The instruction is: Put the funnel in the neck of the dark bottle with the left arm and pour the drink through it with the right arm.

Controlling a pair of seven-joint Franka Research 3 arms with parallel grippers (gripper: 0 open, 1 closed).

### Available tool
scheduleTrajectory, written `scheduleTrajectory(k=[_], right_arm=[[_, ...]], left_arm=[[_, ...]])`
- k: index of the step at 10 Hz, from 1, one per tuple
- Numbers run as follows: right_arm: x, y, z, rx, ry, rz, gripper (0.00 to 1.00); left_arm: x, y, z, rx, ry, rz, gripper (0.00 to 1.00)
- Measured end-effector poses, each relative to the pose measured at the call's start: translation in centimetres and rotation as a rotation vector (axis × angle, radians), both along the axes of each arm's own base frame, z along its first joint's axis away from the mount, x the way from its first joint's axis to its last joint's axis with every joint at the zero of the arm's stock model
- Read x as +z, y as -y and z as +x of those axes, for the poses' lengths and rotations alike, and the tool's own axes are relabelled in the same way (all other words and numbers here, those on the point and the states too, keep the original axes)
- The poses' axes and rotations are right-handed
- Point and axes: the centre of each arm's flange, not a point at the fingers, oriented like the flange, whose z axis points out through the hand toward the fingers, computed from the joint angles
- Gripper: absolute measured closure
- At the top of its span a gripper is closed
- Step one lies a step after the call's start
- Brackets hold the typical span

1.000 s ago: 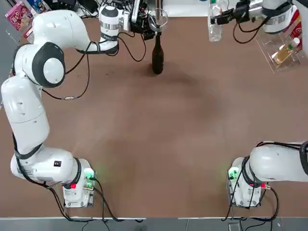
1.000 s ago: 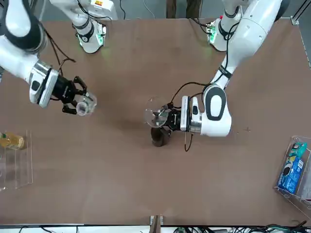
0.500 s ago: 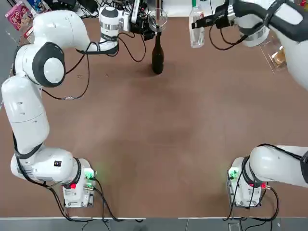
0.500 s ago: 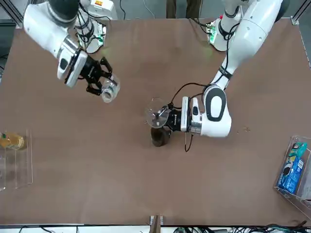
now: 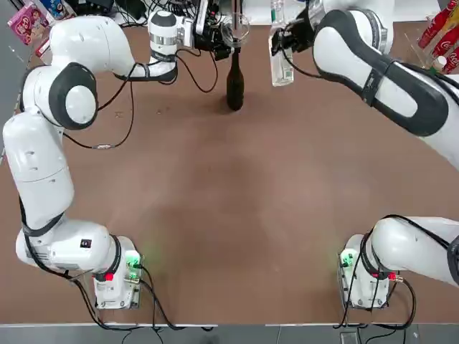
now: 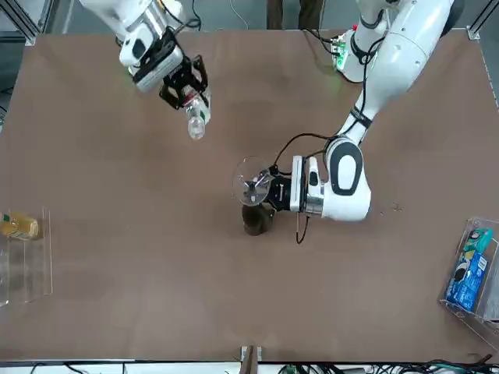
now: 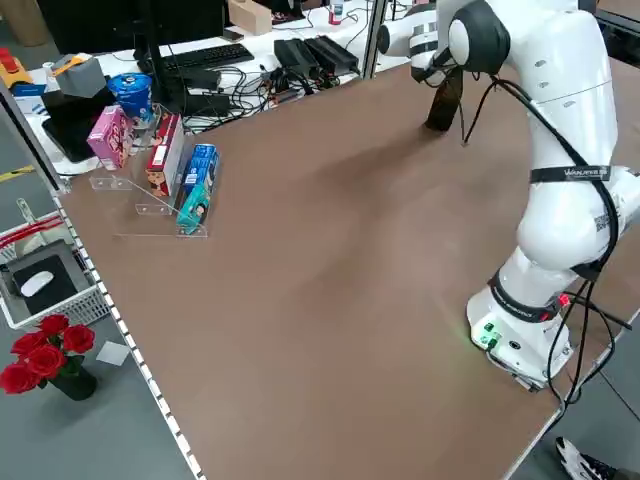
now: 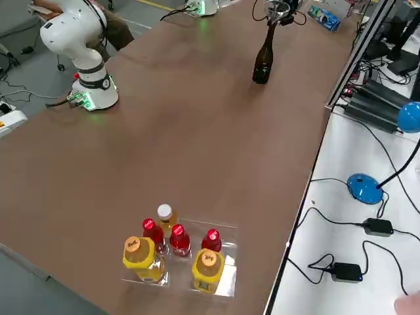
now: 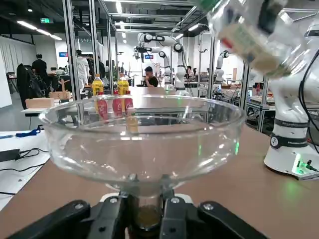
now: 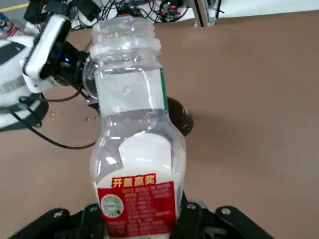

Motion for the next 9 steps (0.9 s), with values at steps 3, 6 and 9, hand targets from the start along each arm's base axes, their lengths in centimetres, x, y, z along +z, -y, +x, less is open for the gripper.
scheduleTrajectory(k=[3, 6, 9], right_arm=[[1.4, -2.8, -0.3, -0.094, -0.063, 0.017, 0.56], [1.2, -7.3, 1.3, -0.168, -0.172, -0.071, 0.56], [-0.4, -9.8, 4.5, -0.196, -0.277, -0.038, 0.56]], left_arm=[[0.0, 0.0, 0.0, 0.0, -0.001, -0.001, 0.75], [-0.1, 0.0, 0.0, -0.001, -0.004, -0.004, 0.75], [-0.1, 0.1, 0.0, -0.001, -0.005, -0.005, 0.75]])
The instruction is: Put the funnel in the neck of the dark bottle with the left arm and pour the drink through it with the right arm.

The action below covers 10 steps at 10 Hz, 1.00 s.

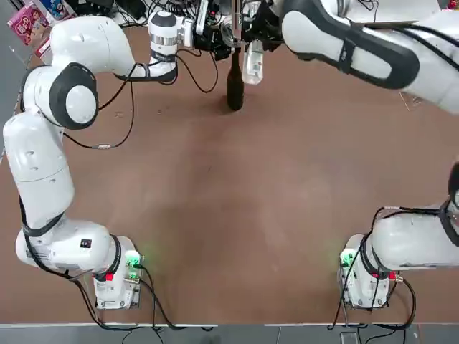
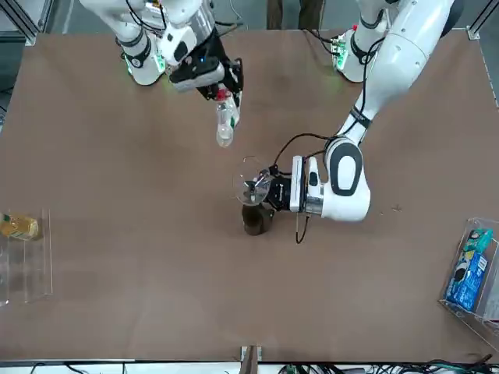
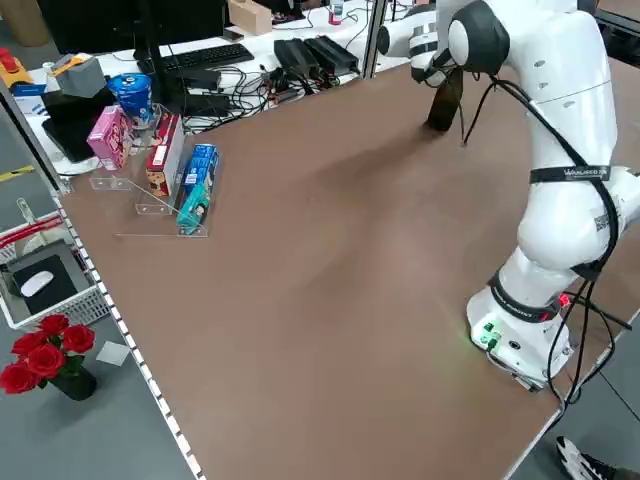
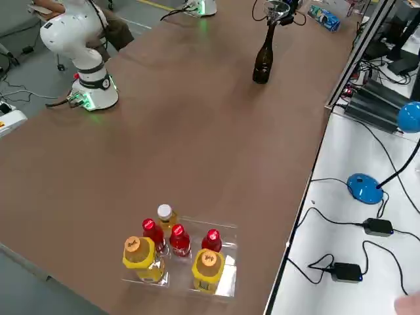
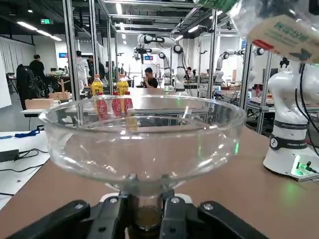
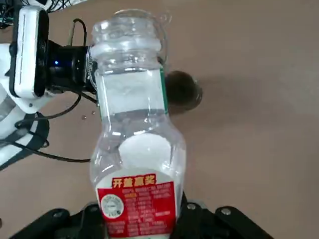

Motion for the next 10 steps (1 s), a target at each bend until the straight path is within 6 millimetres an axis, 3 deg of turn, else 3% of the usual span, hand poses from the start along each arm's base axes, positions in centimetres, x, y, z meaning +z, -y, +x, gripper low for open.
scheduleTrajectory(k=[6, 10], right_arm=[[-3.7, -3.6, 2.7, -0.018, -0.136, 0.011, 0.56], [-3.8, -4.7, 2.8, -0.08, -0.189, 0.041, 0.56]], left_arm=[[0.0, 0.0, 0.0, 0.002, -0.001, -0.001, 0.75], [0.0, -0.1, 0.1, 0.002, -0.002, -0.002, 0.75]])
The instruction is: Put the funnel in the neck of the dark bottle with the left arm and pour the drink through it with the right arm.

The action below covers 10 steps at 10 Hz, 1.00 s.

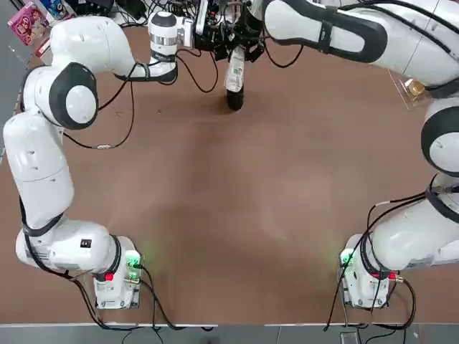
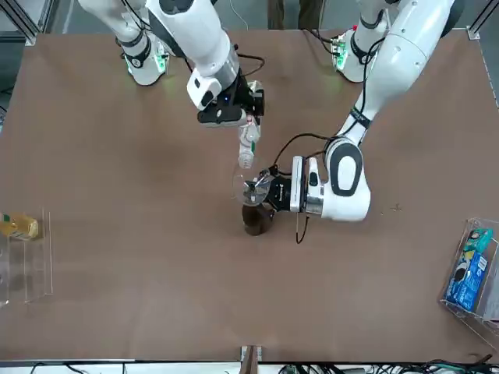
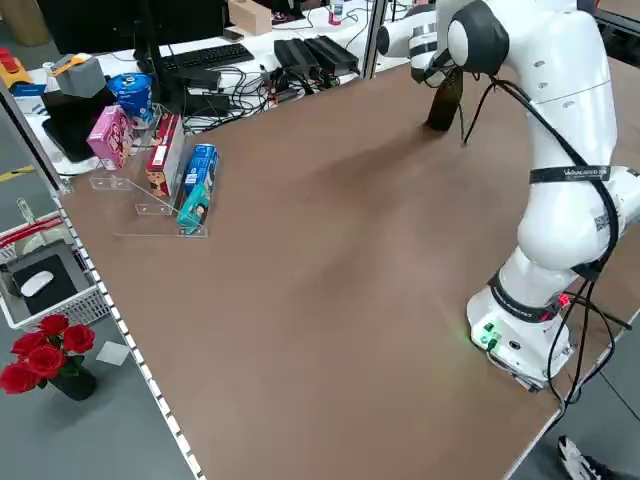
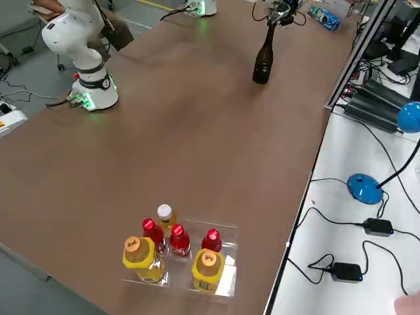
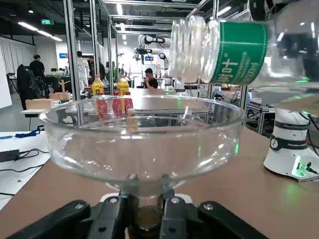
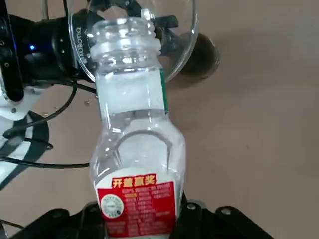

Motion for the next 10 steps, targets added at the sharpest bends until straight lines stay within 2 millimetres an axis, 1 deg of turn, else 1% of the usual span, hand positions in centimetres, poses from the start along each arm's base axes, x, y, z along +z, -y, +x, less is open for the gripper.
scheduleTrajectory(k=[3, 7, 10], right_arm=[[-0.15, -0.77, -0.18, -0.039, -0.039, 0.017, 0.56], [0.61, -1.12, -0.19, -0.089, -0.086, 0.053, 0.56], [0.31, -1.21, 0.12, -0.115, -0.114, 0.061, 0.56]], left_arm=[[0.0, -0.01, 0.0, 0.0, 0.0, 0.0, 0.75], [0.0, -0.03, 0.02, 0.001, 0.0, 0.0, 0.75], [0.0, -0.03, 0.02, 0.001, 0.0, 0.0, 0.75]])
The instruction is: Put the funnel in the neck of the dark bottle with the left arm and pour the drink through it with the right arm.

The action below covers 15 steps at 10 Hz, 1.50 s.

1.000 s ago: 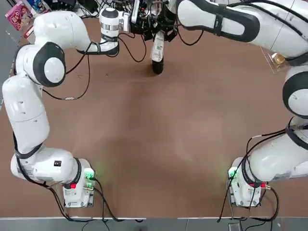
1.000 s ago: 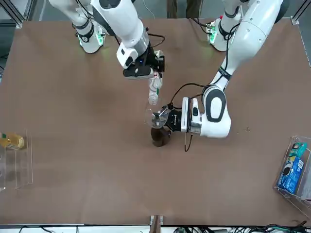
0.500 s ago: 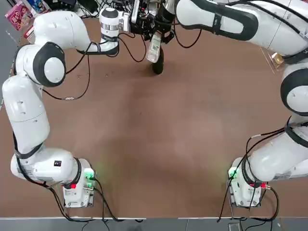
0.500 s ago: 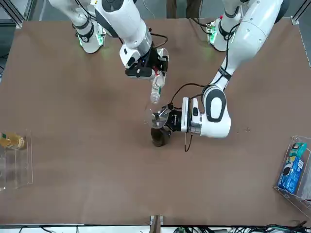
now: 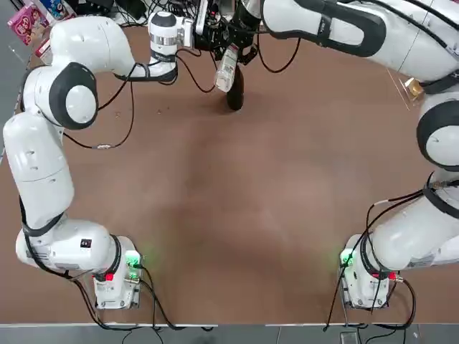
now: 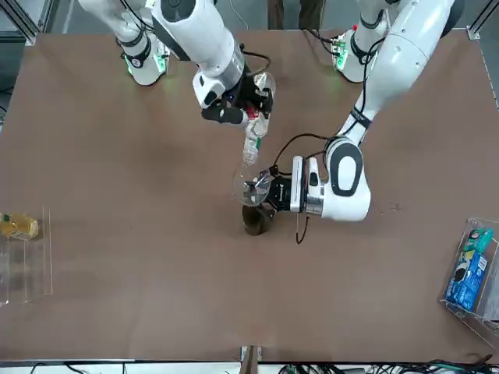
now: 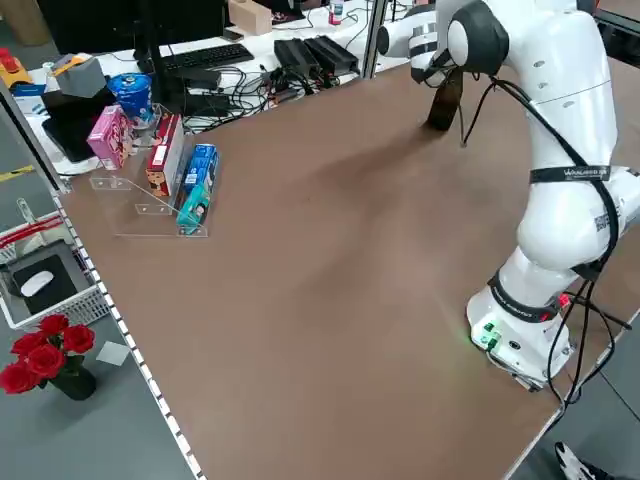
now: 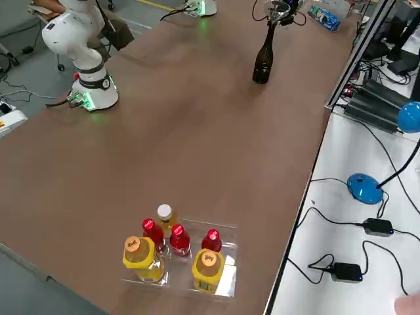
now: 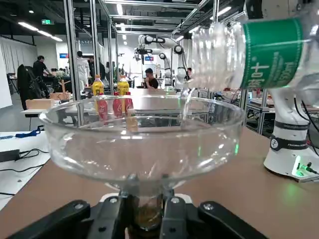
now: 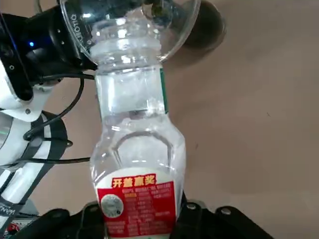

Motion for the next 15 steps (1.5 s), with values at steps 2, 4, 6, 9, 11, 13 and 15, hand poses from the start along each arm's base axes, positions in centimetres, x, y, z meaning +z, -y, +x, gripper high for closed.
scheduleTrajectory(k=[2, 4, 6, 9, 11, 13, 15], right_arm=[[0.0, 0.0, 0.2, -0.006, -0.005, 0.003, 0.56], [0.0, 0.0, 0.1, -0.006, -0.005, 0.004, 0.56], [0.1, 0.0, 0.2, 0.03, 0.047, -0.024, 0.56], [0.7, 0.2, -0.8, 0.173, 0.183, -0.131, 0.56], [2.0, 1.2, -1.4, 0.287, 0.259, -0.177, 0.56], [3.4, 3.7, -1.0, 0.399, 0.328, -0.24, 0.56], [4.3, 7.6, 1.6, 0.499, 0.396, -0.299, 0.56]], left_arm=[[0.0, 0.0, 0.0, 0.0, 0.0, 0.0, 0.75], [0.0, 0.0, 0.0, 0.0, 0.0, 0.0, 0.75], [0.0, 0.0, 0.0, 0.0, 0.0, 0.0, 0.75], [0.0, 0.0, 0.0, 0.001, 0.0, 0.0, 0.75], [0.0, 0.0, 0.0, 0.001, 0.0, 0.0, 0.75], [0.0, 0.0, 0.0, 0.0, 0.0, 0.0, 0.74], [0.6, 0.4, 0.2, -0.002, 0.012, -0.007, 0.48]])
